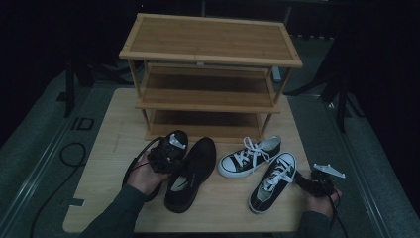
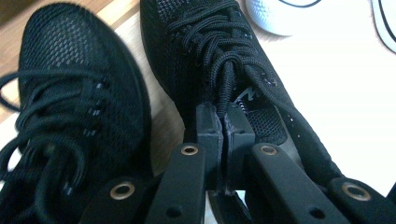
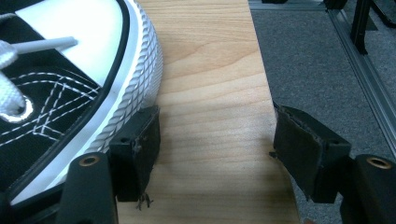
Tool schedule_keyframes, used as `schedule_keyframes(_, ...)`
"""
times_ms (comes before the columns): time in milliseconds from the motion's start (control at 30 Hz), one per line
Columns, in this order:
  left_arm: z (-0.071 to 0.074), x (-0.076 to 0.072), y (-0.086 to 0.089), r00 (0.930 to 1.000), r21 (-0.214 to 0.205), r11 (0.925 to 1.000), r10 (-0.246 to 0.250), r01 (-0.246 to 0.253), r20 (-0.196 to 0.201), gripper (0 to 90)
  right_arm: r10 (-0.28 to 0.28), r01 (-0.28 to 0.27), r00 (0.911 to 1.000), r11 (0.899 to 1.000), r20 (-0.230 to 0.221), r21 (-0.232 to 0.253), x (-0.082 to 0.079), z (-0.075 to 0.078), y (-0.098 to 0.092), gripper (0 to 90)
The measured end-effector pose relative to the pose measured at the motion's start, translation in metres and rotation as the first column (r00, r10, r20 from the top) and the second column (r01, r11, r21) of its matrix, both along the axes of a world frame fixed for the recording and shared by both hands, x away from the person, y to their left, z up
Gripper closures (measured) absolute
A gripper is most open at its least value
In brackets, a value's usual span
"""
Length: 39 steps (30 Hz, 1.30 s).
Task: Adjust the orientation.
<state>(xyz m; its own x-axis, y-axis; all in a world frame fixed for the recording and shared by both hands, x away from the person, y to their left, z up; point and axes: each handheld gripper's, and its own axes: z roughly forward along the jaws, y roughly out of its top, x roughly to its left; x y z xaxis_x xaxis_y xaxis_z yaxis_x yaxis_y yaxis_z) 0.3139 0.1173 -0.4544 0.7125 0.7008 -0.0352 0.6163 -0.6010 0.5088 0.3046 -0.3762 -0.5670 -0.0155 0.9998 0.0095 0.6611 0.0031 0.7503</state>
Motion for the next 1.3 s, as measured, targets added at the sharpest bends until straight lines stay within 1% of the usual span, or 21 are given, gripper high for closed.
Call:
schedule_keyframes(233,0.0,-0.009,0.021,0.9991,-0.009,0.999,0.043,-0.043,-0.004,87.5,0.0,0.0,1.0,1.0,0.0,0.0,0.0,0.0,0.0,31.5)
schedule_keyframes(300,0.0,-0.01,0.023,0.9988,-0.011,0.9988,0.048,-0.048,-0.005,87.5,0.0,0.0,1.0,1.0,0.0,0.0,0.0,0.0,0.0,31.5)
schedule_keyframes(333,0.0,-0.011,0.028,0.9987,-0.015,0.9986,0.051,-0.051,-0.008,87.5,0.0,0.0,1.0,1.0,0.0,0.0,0.0,0.0,0.0,31.5)
schedule_keyframes(433,0.0,-0.011,0.03,0.9982,-0.015,0.9981,0.06,-0.06,-0.006,87.4,0.0,0.0,1.0,1.0,0.0,0.0,0.0,0.0,0.0,31.5)
schedule_keyframes(533,0.0,-0.011,0.027,0.9992,-0.017,0.9992,0.037,-0.037,-0.015,86.7,0.0,0.0,1.0,1.0,0.0,0.0,0.0,0.0,0.0,31.4)
schedule_keyframes(567,0.0,-0.012,0.025,0.9994,-0.013,0.9994,0.033,-0.033,-0.008,85.6,0.0,0.0,1.0,1.0,0.0,0.0,0.0,0.0,0.0,31.5)
schedule_keyframes(600,0.0,-0.012,0.024,0.9995,-0.002,0.9995,0.033,-0.033,0.001,82.2,0.0,0.0,1.0,1.0,0.0,0.0,0.0,0.0,0.0,31.4)
schedule_keyframes(633,0.001,-0.012,0.024,0.9994,-0.002,0.9994,0.035,-0.035,0.006,77.7,0.0,0.0,1.0,1.0,0.0,0.0,0.0,0.0,0.0,31.4)
schedule_keyframes(700,0.001,-0.011,0.026,0.9995,-0.009,0.9994,0.033,-0.033,0.002,70.4,0.0,0.0,1.0,1.0,0.0,0.0,0.0,0.0,0.0,31.4)
schedule_keyframes(733,0.003,-0.01,0.029,0.9991,-0.042,0.9982,0.043,-0.043,0.003,70.4,0.0,0.0,1.0,1.0,0.0,0.0,0.0,0.0,0.0,31.4)
schedule_keyframes(767,0.004,-0.01,0.03,0.999,-0.046,0.998,0.044,-0.043,0.006,66.2,0.0,0.0,1.0,1.0,0.0,0.0,0.0,0.0,0.0,31.5)
schedule_keyframes(833,0.006,-0.01,0.031,0.9986,-0.05,0.9976,0.05,-0.049,0.016,62.7,0.0,0.0,1.0,1.0,0.0,0.0,0.0,0.0,0.0,31.5)
schedule_keyframes(900,0.007,-0.01,0.031,0.9984,-0.048,0.9975,0.053,-0.052,0.021,56.2,0.0,0.0,1.0,1.0,0.0,0.0,0.0,0.0,0.0,31.5)
schedule_keyframes(933,0.009,-0.011,0.031,0.9975,-0.048,0.9971,0.061,-0.059,0.037,56.2,0.0,0.0,1.0,1.0,0.0,0.0,0.0,0.0,0.0,31.5)
schedule_keyframes(1000,0.01,-0.013,0.03,0.996,-0.052,0.997,0.062,-0.058,0.065,49.8,0.0,0.0,1.0,1.0,0.0,0.0,0.0,0.0,0.0,31.5)
schedule_keyframes(1033,0.011,-0.014,0.03,0.995,-0.048,0.9965,0.071,-0.068,0.07,45.7,0.0,0.0,1.0,1.0,0.0,-0.001,0.0,0.0,0.0,31.5)
schedule_keyframes(1100,0.011,-0.014,0.029,0.9942,-0.041,0.9965,0.077,-0.074,0.076,42.0,0.0,0.0,1.0,1.0,0.0,0.0,0.0,0.0,0.0,31.5)
schedule_keyframes(1133,0.012,-0.015,0.027,0.9923,-0.026,0.9963,0.084,-0.082,0.09,42.0,0.0,0.0,1.0,1.0,0.0,0.0,0.0,0.0,0.0,31.4)
schedule_keyframes(1167,0.012,-0.015,0.027,0.9913,-0.017,0.9961,0.088,-0.087,0.097,36.3,0.0,0.0,1.0,1.0,0.0,0.0,0.0,0.0,0.0,31.4)
schedule_keyframes(1267,0.014,-0.016,0.027,0.9883,-0.002,0.9947,0.102,-0.102,0.113,29.2,0.0,0.0,1.0,1.0,0.0,0.0,0.0,0.0,0.0,31.5)
schedule_keyframes(1300,0.014,-0.016,0.027,0.9879,0.004,0.9948,0.1,-0.101,0.118,28.6,0.0,0.0,1.0,1.0,0.0,0.0,0.0,0.0,0.0,31.4)
